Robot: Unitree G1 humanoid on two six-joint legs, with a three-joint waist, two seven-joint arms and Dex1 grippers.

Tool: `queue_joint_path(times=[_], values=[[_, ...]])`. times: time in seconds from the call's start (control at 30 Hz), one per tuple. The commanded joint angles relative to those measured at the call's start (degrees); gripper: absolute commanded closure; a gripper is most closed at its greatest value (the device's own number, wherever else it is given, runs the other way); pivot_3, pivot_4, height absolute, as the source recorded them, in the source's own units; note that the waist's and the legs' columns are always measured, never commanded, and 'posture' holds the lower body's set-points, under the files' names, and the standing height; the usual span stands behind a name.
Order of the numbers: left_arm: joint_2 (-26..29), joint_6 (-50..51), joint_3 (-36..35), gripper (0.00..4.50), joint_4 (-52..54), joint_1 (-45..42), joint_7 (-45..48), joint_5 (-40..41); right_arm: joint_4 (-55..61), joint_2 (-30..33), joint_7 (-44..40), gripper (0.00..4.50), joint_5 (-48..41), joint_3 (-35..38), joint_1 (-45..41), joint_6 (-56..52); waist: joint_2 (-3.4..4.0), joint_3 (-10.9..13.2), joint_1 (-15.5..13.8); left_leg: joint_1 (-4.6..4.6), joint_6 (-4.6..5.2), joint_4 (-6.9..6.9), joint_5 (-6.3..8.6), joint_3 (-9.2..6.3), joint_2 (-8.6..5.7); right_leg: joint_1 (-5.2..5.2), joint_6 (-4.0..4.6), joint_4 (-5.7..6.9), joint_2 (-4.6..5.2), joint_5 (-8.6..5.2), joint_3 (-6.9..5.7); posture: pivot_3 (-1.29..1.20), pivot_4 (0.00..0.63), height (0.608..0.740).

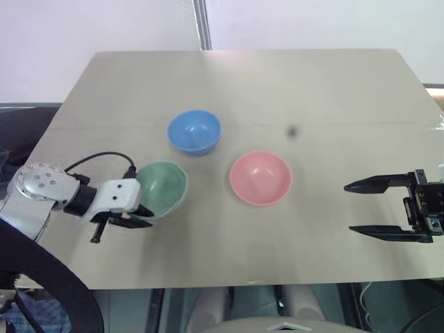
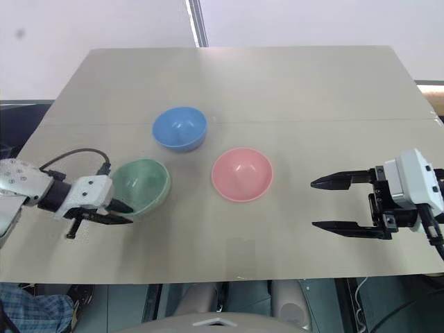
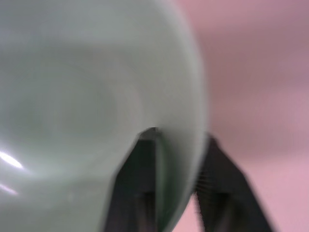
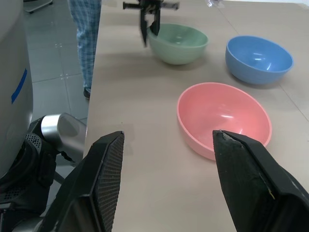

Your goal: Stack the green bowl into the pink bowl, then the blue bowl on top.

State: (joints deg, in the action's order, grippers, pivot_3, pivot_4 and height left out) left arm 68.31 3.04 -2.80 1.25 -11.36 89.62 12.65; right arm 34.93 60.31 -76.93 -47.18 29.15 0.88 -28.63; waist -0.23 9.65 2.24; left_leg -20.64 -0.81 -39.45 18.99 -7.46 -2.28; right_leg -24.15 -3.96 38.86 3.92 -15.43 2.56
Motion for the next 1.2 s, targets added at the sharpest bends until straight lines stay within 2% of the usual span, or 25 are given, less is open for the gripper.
queue_joint_path(times=[0.03,0.17,0.43,0.67,0.9,1.03,1.2], values=[[1.14,0.02,1.39,4.47,-1.20,1.41,0.09,-1.59,0.38,0.63,0.11,1.26,-0.20,0.75,-0.26,0.82,0.08,-0.01,0.28,0.13,0.17,0.02,0.10,0.01,0.00,0.12,0.00,-0.02,0.00,0.00,0.01,0.00,0.150,0.740],[0.64,-1.08,2.28,4.47,-2.84,-3.21,-2.58,-3.55,0.43,0.49,0.40,1.26,-0.22,0.74,-0.09,0.77,0.06,0.00,0.07,0.78,0.33,0.16,0.19,0.23,0.06,0.66,-0.01,-0.01,-0.11,-0.01,0.21,0.00,0.150,0.740],[0.28,-9.02,5.29,4.47,-8.57,-22.93,2.31,-3.92,0.04,0.26,1.05,1.26,0.04,-0.29,-0.55,1.26,-0.21,0.14,-0.15,0.70,0.31,0.02,0.18,0.11,0.10,0.69,0.05,-0.03,-0.22,0.03,0.09,0.00,0.150,0.740],[-1.15,-18.54,16.82,4.47,-10.65,-37.70,2.88,-0.06,-0.22,-0.11,1.53,1.26,0.30,-1.46,-1.29,1.79,-0.24,0.15,0.05,0.43,0.15,0.01,0.09,0.07,0.08,0.51,0.04,-0.18,-0.21,0.03,0.04,0.00,0.150,0.740],[-1.77,-27.46,29.89,4.47,-3.26,-42.43,2.88,7.13,-0.47,-0.27,1.79,1.26,0.51,-1.93,-1.41,2.26,-0.26,0.16,0.14,0.37,0.14,-0.01,0.09,0.02,0.09,0.49,0.04,-0.21,-0.19,0.03,0.03,0.00,0.150,0.740],[-5.79,-32.07,33.39,4.47,-3.33,-43.62,2.88,5.41,-0.52,-0.25,2.04,1.26,0.53,-2.09,-1.63,2.40,-0.26,0.16,-0.03,0.35,0.14,-0.03,0.08,0.01,0.09,0.46,0.04,-0.16,-0.21,0.03,0.01,0.00,0.150,0.740],[-13.64,-39.86,33.04,4.47,-14.19,-47.54,2.88,-1.29,-0.22,-0.14,2.23,1.26,0.09,-1.48,-1.36,2.16,-0.28,0.18,-0.31,0.25,0.14,-0.29,0.08,-0.10,0.02,0.50,0.04,-0.08,-0.21,0.03,-0.10,0.00,0.150,0.740]])
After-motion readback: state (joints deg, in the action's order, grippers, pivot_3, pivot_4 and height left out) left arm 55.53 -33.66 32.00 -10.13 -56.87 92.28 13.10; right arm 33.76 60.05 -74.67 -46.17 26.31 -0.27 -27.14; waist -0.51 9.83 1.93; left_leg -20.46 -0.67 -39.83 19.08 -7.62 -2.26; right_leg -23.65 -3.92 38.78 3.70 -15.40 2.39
